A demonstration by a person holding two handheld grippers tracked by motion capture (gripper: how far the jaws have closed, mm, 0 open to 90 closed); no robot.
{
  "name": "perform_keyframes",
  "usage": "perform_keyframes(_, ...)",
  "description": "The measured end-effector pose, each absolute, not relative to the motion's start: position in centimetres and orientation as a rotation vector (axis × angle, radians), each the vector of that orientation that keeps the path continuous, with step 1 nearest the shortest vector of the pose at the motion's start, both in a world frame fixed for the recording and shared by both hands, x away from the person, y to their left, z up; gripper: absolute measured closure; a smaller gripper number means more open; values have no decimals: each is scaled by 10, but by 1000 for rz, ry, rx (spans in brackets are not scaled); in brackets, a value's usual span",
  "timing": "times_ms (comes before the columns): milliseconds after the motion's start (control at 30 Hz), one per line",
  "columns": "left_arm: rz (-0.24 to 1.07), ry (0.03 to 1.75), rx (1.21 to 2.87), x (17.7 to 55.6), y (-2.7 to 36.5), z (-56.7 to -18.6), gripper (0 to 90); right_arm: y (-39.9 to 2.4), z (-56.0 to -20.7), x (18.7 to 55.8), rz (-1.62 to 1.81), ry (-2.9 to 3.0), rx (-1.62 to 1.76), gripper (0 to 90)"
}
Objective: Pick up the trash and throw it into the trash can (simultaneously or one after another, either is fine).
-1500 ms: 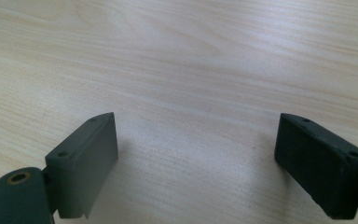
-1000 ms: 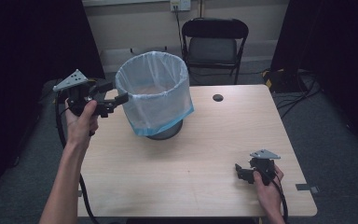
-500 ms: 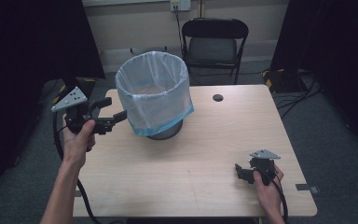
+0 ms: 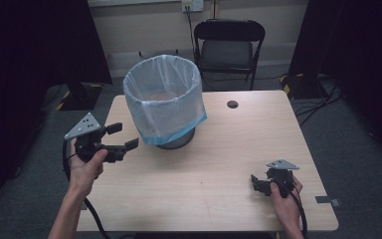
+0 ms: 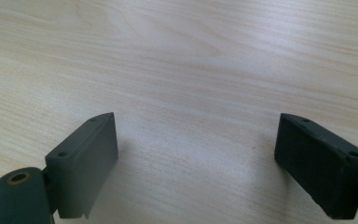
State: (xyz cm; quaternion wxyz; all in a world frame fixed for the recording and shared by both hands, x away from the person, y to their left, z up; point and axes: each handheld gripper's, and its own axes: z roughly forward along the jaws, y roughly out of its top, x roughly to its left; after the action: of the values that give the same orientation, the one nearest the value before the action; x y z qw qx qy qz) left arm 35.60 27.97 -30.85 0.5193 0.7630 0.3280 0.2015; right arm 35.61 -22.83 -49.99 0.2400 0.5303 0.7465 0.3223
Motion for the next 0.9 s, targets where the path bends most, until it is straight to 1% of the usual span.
perform_keyframes(267, 454, 784, 1871, 344, 273, -333, 173, -228, -500, 356, 882, 2043, 1452, 125)
perform_keyframes(533, 456, 800, 1929, 339, 271, -357, 175, -228, -500, 356, 882, 2043, 1452, 125)
perform_keyframes(900, 415, 886, 1969, 335, 276, -402, 174, -228, -500, 356, 881, 2043, 1451, 125)
